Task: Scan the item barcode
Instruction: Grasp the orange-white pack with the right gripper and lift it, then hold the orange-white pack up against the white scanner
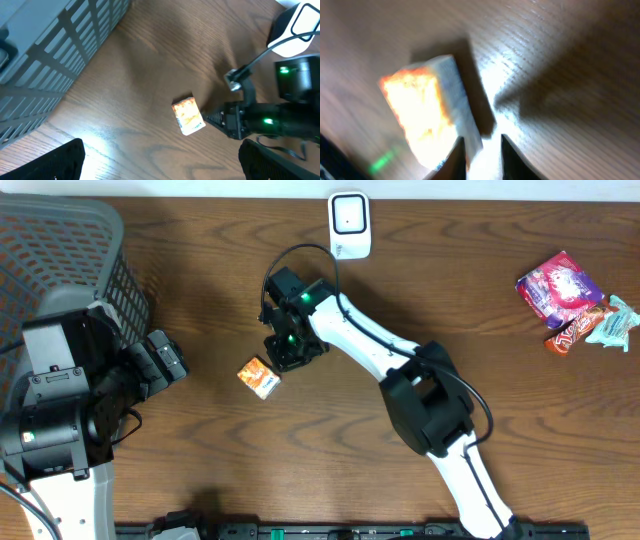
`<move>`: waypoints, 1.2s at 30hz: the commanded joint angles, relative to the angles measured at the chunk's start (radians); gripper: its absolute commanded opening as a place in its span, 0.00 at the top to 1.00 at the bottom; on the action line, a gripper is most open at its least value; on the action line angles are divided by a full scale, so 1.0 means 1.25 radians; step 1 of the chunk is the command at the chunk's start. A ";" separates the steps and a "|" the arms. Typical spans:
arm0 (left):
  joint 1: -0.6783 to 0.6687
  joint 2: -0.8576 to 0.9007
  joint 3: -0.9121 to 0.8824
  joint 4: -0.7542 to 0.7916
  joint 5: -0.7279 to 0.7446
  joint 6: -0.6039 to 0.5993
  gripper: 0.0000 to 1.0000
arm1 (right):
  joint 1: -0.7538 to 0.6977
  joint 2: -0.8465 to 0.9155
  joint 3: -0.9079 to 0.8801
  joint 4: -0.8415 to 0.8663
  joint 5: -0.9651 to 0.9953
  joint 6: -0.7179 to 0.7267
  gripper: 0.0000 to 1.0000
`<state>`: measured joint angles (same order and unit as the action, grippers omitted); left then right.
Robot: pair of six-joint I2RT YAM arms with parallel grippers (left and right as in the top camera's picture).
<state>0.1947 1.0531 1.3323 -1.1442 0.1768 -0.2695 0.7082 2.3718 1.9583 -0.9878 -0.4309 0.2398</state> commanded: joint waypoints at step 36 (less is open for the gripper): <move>0.002 0.000 0.008 0.000 -0.005 -0.004 0.02 | -0.052 -0.005 0.045 0.035 -0.241 -0.121 0.99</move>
<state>0.1947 1.0531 1.3323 -1.1442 0.1768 -0.2695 0.6987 2.4447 1.9697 -0.9447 -0.6758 0.1520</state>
